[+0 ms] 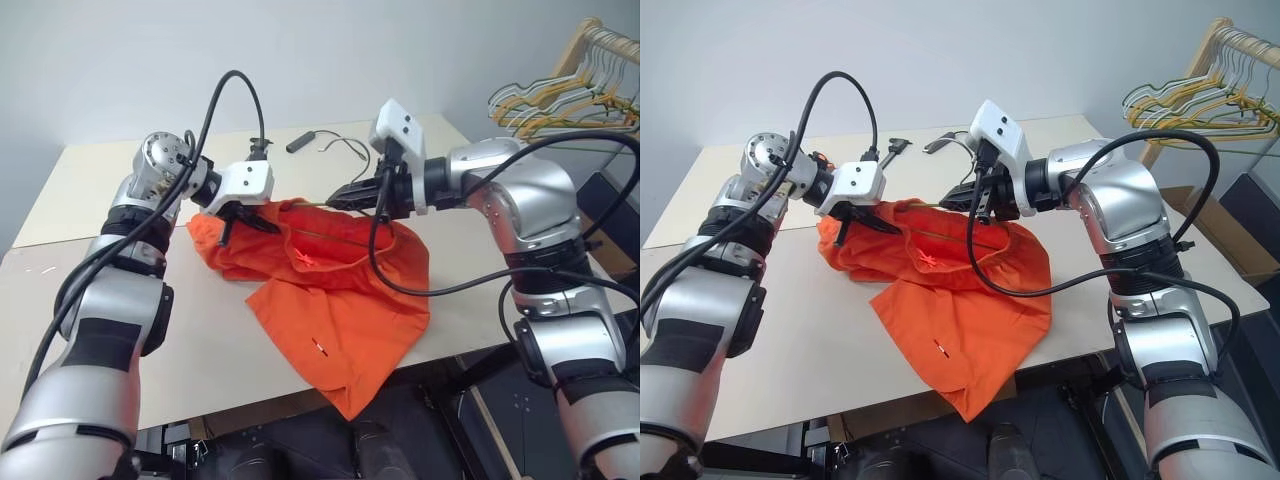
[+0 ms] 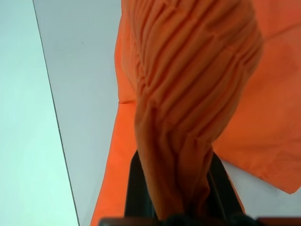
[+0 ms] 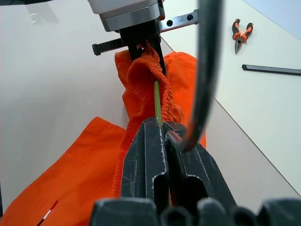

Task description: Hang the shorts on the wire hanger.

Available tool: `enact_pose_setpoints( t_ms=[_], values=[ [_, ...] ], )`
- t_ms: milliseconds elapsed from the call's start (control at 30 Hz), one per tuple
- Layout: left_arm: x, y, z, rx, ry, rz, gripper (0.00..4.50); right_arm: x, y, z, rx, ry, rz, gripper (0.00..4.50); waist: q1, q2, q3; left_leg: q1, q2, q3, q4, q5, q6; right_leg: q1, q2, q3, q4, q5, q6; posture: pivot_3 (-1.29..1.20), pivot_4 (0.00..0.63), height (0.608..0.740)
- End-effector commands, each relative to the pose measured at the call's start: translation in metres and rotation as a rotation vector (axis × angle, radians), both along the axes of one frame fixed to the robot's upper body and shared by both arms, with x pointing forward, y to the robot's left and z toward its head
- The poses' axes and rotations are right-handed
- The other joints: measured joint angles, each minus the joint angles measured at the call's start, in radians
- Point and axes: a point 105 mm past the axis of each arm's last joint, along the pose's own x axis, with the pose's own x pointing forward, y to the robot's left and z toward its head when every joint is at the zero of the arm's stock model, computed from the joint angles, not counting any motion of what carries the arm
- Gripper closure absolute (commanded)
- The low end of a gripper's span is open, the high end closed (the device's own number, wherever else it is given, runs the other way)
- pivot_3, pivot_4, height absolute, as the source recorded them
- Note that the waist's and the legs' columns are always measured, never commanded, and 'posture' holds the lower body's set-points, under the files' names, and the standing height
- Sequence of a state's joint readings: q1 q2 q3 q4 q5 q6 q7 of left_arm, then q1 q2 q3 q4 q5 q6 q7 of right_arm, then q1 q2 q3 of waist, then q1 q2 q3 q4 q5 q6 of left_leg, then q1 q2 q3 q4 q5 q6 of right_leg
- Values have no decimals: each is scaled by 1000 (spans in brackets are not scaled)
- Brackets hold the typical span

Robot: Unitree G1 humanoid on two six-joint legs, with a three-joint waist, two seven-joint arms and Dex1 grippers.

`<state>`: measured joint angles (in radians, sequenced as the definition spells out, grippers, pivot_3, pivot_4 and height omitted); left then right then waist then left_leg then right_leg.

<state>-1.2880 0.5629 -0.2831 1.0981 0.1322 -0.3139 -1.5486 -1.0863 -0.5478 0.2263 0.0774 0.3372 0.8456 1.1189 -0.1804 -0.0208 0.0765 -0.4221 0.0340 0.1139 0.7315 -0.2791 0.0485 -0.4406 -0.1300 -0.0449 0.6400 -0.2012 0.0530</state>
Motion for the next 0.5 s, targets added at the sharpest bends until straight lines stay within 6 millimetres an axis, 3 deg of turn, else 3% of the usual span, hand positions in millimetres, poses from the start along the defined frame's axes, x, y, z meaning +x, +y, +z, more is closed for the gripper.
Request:
enact_pose_setpoints(
  t_ms=[33, 333, 433, 500],
  values=[
    [0, 3, 17, -80, -16, 14, 4500, -7, -4, 12, -3, -52, 24, 3308, -1, 0, 0, 0, 0, 0, 0, 0, 0, 0, 0, 0, 0, 0, 0, -198, 17, 740],
    [-2, 13, 5, -126, 36, 61, 4500, -20, -56, 26, -23, -90, -98, 137, -1, 0, 0, 0, 0, -1, 0, -2, 3, 0, 0, 0, 0, 0, 0, -222, 39, 740],
    [-3, 14, 1, -125, 42, 64, 4500, -25, -78, 24, -69, -93, -153, 63, 0, 0, 0, 0, 0, 0, 0, -3, 6, 0, 0, 1, 0, 0, 0, -218, 41, 740],
    [-5, 14, 0, -132, 48, 62, 4500, -26, -91, 5, -190, -113, -189, 63, 2, 0, 0, 0, 0, 0, 0, -4, 7, 0, 0, 0, 0, 0, 0, -223, 40, 740]
  ],
)
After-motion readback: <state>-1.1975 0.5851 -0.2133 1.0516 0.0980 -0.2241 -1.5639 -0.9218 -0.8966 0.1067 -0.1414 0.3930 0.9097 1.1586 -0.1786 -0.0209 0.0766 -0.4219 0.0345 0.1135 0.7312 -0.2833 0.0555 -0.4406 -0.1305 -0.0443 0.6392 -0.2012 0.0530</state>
